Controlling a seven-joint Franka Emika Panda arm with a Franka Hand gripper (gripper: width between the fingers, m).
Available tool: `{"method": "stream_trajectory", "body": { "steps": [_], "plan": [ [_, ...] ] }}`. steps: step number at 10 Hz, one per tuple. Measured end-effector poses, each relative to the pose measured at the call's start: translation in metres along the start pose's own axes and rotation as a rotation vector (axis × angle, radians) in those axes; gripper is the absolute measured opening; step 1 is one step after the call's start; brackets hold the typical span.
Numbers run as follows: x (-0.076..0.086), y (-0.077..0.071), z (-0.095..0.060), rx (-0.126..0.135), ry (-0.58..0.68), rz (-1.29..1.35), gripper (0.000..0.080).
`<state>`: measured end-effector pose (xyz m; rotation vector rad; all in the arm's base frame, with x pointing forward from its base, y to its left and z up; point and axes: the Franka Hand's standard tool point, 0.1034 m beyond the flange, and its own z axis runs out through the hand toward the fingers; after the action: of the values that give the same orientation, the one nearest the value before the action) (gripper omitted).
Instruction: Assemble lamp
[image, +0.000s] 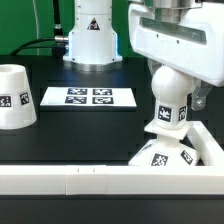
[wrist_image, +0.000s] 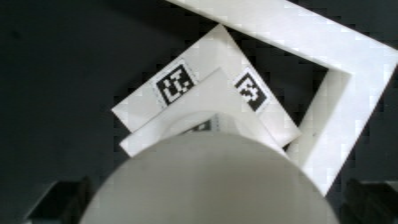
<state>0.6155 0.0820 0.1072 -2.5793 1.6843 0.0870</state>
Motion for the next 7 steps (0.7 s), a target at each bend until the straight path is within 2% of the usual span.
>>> {"method": "stream_trajectory", "body": {
  "steps": [2,4,5,6,7],
  "plan": [
    [-0.018,0.004,-0.017,0.007,0.0,-0.145,0.0699],
    [-0.027,0.021,-0.03,0.031,0.015,-0.38,0.0699],
    [-0.026,0.031,-0.032,0.038,0.02,-0.445,0.0699],
    [-0.026,0.039,-0.031,0.032,0.016,-0.439,0.0699],
    [-0.027,0.037,-0.031,0.032,0.017,-0.443,0.0699]
  ]
}}
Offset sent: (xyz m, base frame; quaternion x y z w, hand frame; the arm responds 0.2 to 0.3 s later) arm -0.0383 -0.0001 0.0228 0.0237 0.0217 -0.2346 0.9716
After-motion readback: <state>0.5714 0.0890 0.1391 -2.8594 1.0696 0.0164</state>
